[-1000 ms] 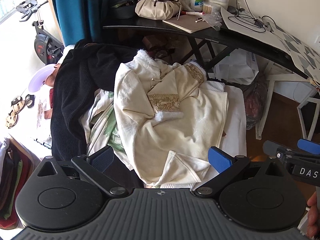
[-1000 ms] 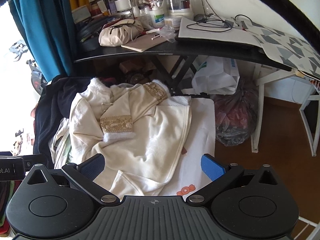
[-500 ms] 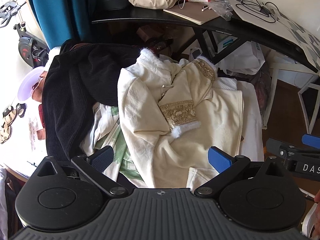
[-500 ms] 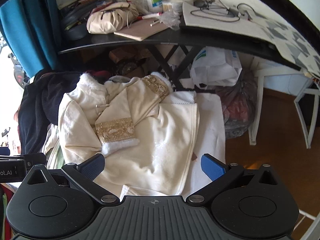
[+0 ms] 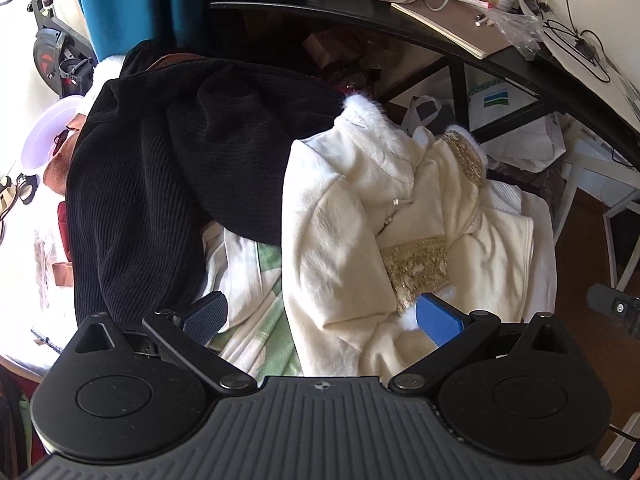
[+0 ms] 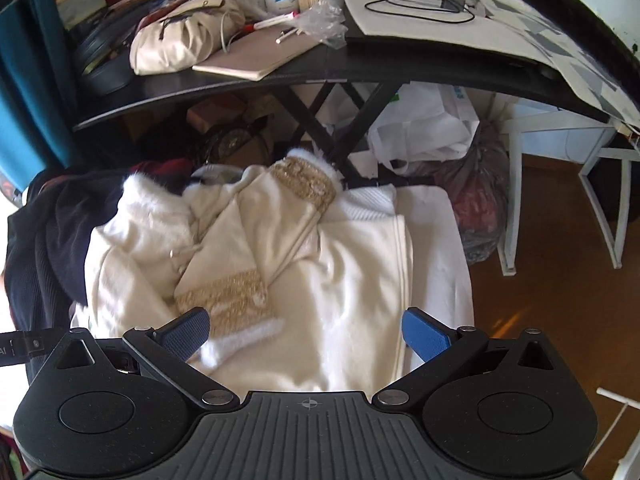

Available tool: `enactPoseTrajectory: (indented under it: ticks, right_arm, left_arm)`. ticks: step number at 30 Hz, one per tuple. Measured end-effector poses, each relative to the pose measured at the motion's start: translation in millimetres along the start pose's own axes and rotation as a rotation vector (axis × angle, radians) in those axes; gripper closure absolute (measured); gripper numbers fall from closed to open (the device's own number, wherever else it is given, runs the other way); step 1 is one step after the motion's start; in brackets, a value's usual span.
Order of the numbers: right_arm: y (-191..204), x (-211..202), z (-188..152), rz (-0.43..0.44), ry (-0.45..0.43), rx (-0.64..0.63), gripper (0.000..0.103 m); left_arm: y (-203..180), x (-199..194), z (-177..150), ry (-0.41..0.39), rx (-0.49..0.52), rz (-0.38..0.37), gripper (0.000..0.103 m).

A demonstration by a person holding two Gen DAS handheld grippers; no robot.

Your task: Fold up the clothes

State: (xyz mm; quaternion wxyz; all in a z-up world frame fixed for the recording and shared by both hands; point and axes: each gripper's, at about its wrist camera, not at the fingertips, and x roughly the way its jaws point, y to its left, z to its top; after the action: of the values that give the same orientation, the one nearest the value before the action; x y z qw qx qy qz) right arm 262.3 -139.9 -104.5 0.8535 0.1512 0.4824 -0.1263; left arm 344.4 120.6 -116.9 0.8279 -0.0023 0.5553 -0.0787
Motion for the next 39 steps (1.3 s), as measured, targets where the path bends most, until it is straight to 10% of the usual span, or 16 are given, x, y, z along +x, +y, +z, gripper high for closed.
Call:
enactPoseTrajectory:
  ticks: [11,23,30,39]
  right_arm:
    - [19,132,7,0.131,0.009,-0.1,0.001]
    - [69,254,34,0.255,0.085,-0.196,0.002]
    - [39,231,38,0.378,0.131,-0.162,0.096]
    - [-92,178,2,0.076,0.193,0.059,0.097]
  left_arm:
    - [-1,119,23,0.141,0.044,0.078,0.001]
    - [8,129,20,0.12,-0.135,0.047,0.001]
    - [-2,133,19,0.133,-0.105,0.09,0.001]
    - [-6,131,16,0.135,-0.082,0.035,0.001]
